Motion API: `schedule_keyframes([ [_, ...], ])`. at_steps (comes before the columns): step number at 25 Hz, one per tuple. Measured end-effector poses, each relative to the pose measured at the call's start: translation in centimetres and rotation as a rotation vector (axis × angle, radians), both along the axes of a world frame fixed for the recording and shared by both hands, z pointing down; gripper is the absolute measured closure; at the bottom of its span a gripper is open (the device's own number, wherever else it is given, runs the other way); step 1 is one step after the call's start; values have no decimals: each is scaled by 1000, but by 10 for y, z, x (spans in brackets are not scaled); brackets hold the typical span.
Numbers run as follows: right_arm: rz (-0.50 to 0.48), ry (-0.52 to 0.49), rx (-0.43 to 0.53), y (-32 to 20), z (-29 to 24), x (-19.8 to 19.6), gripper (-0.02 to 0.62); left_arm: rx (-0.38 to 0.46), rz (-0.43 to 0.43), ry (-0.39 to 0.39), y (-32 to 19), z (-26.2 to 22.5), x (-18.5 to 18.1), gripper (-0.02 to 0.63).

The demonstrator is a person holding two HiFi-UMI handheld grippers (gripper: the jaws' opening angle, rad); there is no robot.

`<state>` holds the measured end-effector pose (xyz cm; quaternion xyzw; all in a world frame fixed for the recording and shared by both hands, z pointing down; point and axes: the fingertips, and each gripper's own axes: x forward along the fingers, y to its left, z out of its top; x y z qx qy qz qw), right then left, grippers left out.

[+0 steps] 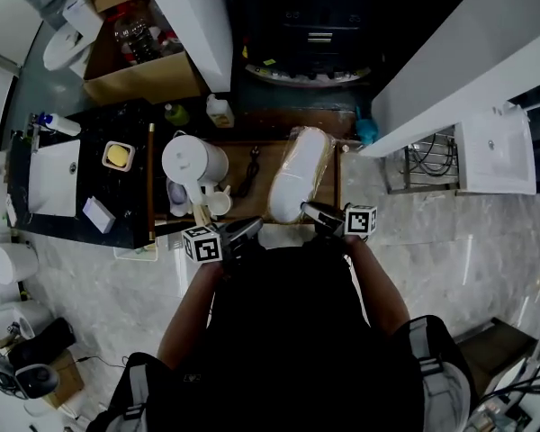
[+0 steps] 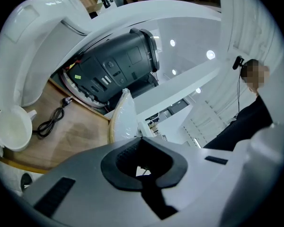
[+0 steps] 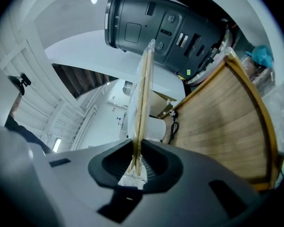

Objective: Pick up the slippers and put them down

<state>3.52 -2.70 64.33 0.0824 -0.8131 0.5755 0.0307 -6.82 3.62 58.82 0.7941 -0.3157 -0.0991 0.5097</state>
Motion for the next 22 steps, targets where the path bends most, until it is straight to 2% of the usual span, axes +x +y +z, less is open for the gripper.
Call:
schedule_keyframes([
  [22, 122, -49, 42, 24, -38, 14, 529, 6, 163, 3, -5, 4, 5, 594],
])
